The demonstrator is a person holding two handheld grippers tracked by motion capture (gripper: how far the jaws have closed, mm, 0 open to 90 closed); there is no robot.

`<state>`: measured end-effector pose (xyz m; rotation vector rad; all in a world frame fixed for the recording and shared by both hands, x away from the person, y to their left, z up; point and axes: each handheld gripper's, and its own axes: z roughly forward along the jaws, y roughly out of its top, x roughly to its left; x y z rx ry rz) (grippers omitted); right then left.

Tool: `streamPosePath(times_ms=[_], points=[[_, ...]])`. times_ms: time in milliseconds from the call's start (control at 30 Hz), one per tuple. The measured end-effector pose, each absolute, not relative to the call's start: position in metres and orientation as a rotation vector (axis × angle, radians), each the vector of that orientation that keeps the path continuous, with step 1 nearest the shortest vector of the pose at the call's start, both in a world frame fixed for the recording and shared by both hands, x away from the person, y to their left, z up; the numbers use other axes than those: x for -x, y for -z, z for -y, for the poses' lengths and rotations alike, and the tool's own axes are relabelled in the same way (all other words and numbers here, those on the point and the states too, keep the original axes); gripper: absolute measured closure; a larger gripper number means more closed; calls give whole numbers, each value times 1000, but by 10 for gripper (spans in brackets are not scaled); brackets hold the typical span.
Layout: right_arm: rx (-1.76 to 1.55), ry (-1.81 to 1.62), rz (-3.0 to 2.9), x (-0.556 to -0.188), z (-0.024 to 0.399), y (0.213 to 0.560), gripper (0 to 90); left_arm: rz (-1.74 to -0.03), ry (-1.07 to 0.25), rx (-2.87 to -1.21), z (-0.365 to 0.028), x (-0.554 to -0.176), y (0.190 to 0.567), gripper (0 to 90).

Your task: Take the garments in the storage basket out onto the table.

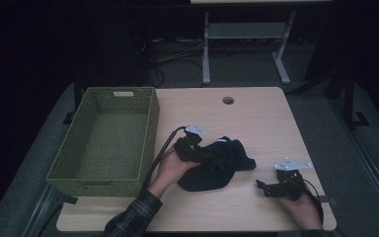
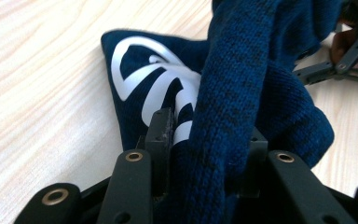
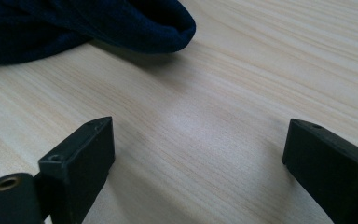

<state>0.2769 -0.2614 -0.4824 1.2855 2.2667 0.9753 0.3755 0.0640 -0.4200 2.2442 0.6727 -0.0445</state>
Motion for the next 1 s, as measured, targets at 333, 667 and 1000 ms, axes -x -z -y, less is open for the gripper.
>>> streamPosePath(times_ms=[333, 667, 1000], points=[[-1286, -975, -2267, -277, 261, 482, 87, -667, 20, -2257, -65, -374, 420, 497], [-1282, -975, -2266, -277, 262, 482, 88, -567, -40, -2213, -70, -354, 385, 347], [-1285, -977, -2267, -277, 261, 482, 88, -455, -52, -2202, -48, -342, 370, 442]])
